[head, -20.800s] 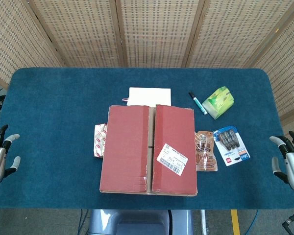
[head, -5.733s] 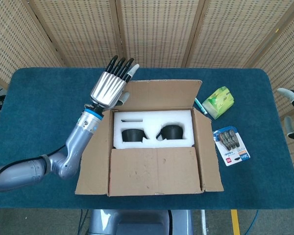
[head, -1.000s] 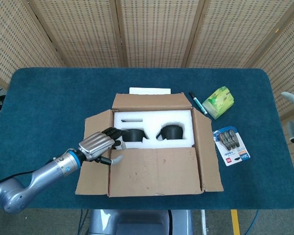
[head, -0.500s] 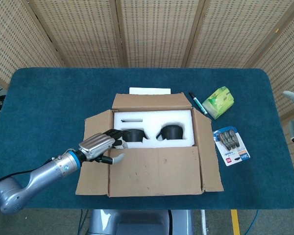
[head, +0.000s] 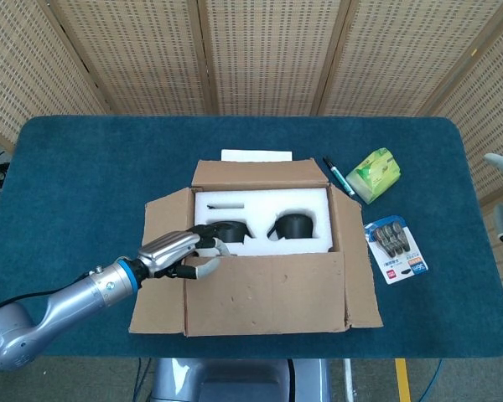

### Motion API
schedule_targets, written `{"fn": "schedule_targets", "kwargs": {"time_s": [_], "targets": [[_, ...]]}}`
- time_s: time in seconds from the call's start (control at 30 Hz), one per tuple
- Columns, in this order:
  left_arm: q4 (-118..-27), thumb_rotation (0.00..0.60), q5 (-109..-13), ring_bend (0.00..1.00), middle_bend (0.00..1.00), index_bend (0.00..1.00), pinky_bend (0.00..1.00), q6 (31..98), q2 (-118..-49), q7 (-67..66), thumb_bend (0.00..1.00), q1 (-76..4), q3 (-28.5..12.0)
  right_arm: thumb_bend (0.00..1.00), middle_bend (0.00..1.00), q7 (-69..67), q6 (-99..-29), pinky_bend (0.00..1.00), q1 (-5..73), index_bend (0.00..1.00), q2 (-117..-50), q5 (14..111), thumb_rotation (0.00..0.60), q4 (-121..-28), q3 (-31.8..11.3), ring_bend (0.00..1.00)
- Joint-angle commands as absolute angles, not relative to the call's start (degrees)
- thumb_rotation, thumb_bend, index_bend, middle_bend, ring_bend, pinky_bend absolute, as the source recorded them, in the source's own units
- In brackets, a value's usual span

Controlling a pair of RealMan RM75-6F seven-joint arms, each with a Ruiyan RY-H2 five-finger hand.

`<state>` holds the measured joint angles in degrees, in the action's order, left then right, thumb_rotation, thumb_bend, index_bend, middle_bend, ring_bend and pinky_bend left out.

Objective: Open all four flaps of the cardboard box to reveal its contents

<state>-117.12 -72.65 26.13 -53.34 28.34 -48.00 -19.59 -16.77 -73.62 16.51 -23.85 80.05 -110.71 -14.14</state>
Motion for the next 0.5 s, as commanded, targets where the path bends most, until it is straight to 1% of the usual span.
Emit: {"fn": "schedule_targets", "kwargs": {"time_s": [0.03,0.27,0.5], "targets": [[-117.7,0.11,-76.2,0.0,0.0,0.34,0.0,25.4,-52.3,34.6,0.48,-46.9,-21.2,0.67,0.21,-16.8,-73.7,0.02,16.5,0.12,-23.8,80.0,0.6,-110.7,-14.2,0.0],[-118.6,0.11,-81.5,0.0,0.0,0.34,0.0,25.5,-51.2,46.8,0.49,-46.2,-22.2,0.67,0.21,-16.7,-73.7,0.02,16.5,0.12,-23.6,79.8,0.6,-110.9,-14.3,0.0],[-119.4,0.109,-87.5,0.0,0.0,0.34,0.0,25.4,-50.2,60.5,0.5,-46.8,-21.4,0.67,0.21,-16.6,-73.8,0.02,16.5,0.12,-23.2,79.6,0.6,-111.2,-14.5,0.0]]}}
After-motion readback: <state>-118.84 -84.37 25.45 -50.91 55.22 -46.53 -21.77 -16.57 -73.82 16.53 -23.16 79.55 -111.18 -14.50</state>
